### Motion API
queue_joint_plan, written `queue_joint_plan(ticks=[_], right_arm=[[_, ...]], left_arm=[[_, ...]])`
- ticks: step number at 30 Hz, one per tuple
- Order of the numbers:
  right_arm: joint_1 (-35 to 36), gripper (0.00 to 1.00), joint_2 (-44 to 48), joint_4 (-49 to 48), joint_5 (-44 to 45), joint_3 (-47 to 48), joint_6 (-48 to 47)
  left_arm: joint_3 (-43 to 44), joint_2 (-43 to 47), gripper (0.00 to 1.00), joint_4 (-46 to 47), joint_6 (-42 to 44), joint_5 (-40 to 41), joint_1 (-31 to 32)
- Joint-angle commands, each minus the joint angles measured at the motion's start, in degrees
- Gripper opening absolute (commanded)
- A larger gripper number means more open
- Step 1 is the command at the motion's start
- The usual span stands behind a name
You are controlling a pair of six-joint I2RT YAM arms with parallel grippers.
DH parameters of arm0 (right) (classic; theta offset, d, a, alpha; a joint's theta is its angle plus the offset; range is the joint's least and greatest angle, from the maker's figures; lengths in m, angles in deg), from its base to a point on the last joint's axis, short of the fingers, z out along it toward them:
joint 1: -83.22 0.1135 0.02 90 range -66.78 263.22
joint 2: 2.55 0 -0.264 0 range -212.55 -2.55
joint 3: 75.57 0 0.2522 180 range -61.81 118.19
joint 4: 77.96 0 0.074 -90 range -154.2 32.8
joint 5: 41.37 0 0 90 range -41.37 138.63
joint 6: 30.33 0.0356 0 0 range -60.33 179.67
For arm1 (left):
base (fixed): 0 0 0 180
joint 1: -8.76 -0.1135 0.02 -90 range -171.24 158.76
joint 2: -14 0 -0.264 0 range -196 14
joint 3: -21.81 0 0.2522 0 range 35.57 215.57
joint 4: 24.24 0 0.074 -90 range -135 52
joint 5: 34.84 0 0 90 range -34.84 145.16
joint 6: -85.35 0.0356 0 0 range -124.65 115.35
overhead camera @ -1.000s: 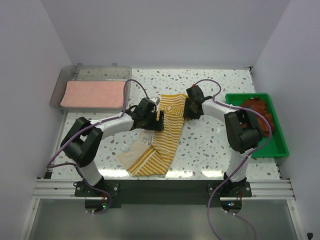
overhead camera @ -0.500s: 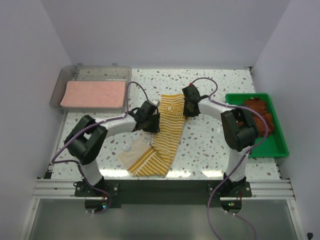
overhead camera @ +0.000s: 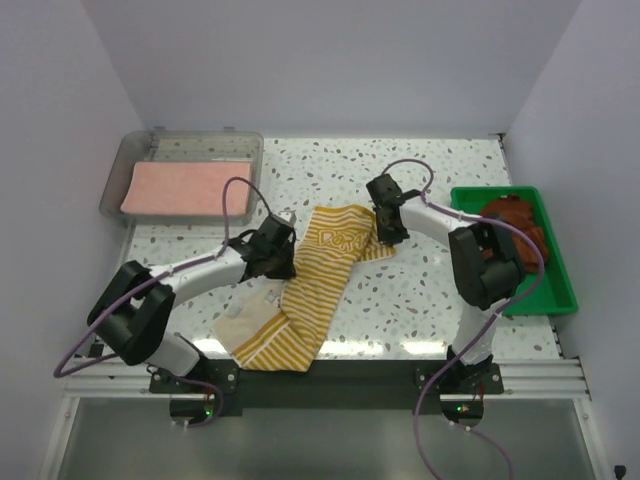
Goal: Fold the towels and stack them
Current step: Flatten out the crumpled towel
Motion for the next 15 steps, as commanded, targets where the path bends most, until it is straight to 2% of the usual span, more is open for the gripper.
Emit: queue_joint_plan(ticks=[1, 4, 7, 9, 10, 12, 13, 15], right_arm=[[-0.6, 0.00, 4.4, 5.6, 4.4, -1.0, -3.3], [-0.7, 0.00, 4.9, 6.9, 5.1, -2.0, -4.2], [-0.7, 0.00, 4.7, 8.7, 5.0, -2.1, -5.5], [-0.7, 0.00, 5.2, 9.5, 3.0, -2.5, -6.4], [-0.7, 0.00, 5.3, 9.2, 2.2, -3.1, -6.5], [-0.7, 0.00, 6.4, 9.2, 1.1, -3.7, -6.9], [-0.7, 0.00, 6.7, 8.9, 0.8, -4.3, -7.0], [-0.5, 0.00, 7.5, 9.1, 0.1, -4.4, -7.7]], left_arm=[[-4.1, 7.5, 0.00, -7.2, -3.1, 2.8, -1.0], [-7.3, 12.2, 0.00, -10.5, -4.2, 3.6, -1.6], [-9.1, 14.9, 0.05, -13.2, -4.2, 3.8, -2.4], [-9.0, 16.0, 0.17, -14.6, -3.2, 4.2, -3.4], [-8.4, 16.3, 0.30, -14.7, -2.8, 4.5, -3.6], [-6.6, 16.6, 0.41, -14.6, -1.0, 4.3, -5.1], [-4.2, 16.4, 0.52, -14.5, -0.2, 3.6, -5.7], [-1.0, 15.2, 0.66, -13.7, 2.2, 3.0, -6.9]])
